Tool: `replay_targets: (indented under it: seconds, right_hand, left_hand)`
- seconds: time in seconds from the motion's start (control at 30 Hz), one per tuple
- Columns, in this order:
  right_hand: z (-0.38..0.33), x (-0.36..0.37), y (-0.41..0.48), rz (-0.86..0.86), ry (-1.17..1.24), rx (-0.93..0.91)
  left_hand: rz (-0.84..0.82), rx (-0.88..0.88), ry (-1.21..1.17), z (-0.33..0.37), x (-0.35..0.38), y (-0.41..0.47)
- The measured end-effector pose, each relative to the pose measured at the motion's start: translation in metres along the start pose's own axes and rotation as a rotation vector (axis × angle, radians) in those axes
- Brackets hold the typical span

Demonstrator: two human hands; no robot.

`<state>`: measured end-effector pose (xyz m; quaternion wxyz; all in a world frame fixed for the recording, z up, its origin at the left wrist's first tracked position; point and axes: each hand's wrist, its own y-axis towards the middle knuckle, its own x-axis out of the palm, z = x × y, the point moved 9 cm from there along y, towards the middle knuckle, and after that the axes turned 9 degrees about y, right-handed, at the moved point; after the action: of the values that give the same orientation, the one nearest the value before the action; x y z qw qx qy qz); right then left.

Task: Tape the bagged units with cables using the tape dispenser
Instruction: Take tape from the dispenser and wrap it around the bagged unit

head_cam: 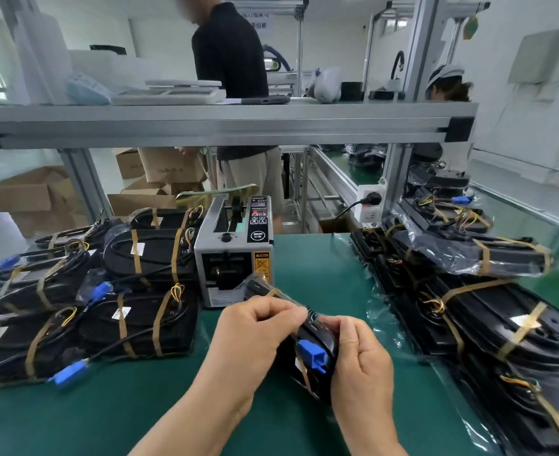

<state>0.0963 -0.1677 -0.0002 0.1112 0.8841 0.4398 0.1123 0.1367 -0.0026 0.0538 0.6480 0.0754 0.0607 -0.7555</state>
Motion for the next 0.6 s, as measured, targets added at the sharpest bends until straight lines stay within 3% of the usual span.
replay_targets:
  seconds: [0.6]
  right_hand:
    - [-0.002, 0.004, -0.008, 0.017, -0.042, -0.030]
  left_hand:
    - [0.156, -0.057, 0.211, -0.028, 0.005, 0.002]
